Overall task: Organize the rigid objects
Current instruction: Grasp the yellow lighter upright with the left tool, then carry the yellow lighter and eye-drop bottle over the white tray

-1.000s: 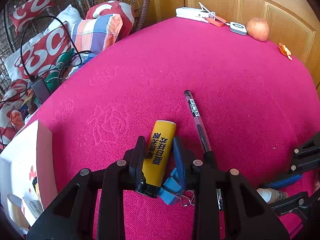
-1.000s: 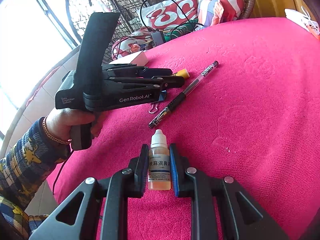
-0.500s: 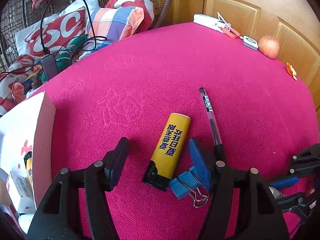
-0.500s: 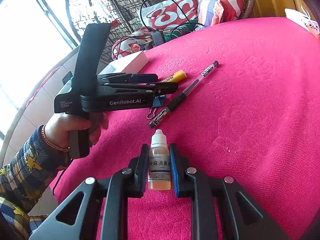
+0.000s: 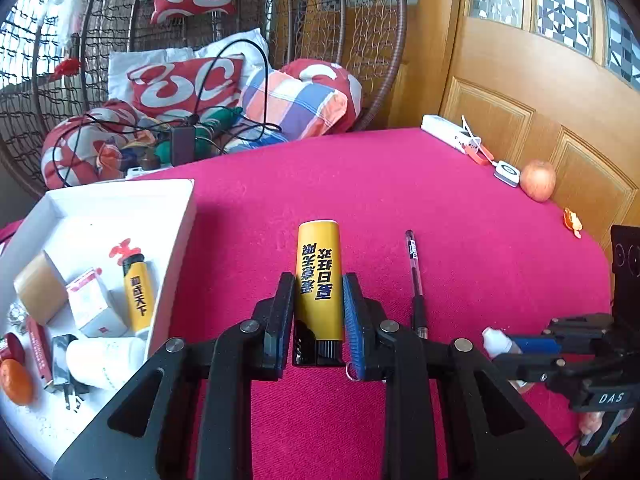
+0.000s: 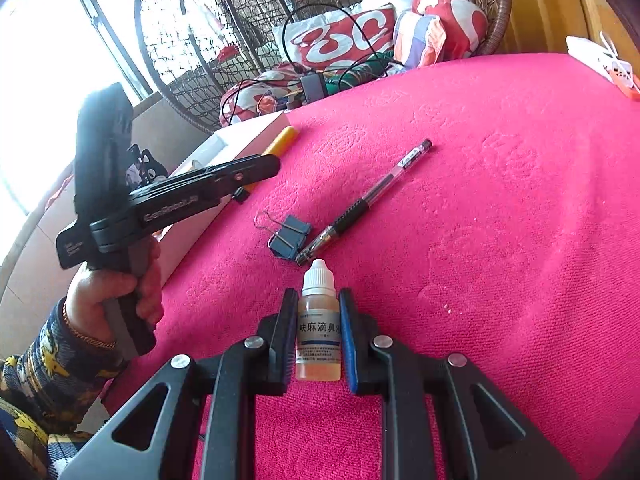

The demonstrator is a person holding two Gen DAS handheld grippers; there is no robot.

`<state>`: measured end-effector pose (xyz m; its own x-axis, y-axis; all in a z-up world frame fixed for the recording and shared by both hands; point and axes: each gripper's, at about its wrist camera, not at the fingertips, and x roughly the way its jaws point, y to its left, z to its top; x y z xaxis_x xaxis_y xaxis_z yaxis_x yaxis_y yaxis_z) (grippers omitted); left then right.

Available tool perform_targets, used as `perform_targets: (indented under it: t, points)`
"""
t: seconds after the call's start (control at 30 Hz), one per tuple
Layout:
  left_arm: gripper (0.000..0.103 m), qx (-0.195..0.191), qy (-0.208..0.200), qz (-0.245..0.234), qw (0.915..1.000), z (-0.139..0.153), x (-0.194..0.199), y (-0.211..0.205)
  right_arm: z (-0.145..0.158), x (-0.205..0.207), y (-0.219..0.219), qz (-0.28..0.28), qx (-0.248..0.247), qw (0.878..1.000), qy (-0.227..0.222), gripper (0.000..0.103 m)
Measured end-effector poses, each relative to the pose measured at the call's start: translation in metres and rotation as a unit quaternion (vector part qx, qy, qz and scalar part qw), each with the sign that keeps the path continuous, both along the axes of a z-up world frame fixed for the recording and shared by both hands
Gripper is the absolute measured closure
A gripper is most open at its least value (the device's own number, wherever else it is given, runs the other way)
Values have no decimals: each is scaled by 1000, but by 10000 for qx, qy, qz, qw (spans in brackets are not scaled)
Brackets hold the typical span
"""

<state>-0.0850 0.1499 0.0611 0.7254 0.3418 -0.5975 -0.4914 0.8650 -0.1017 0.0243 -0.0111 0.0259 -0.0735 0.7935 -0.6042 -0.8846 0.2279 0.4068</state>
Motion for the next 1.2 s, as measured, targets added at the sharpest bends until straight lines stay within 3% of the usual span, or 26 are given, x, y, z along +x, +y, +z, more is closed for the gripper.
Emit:
perform_targets:
  t: [0.23,0.5,0.87,1.2]
  points:
    - [80,271,-379,320,9984,26,-42,-6,37,-15,1,-141,465,9983,-307,84]
    - [80,305,-666,642,9952,42,-79,3,65,-28,5,-226,797,9954,-478,84]
    - [80,337,-828,1140,9894,43,-122,23,97,-48,40,-5,973,9931,-657,84]
    - [80,289,-915,1497,9841,37,-149,42,103,-80,84,379,912,9926,-705,84]
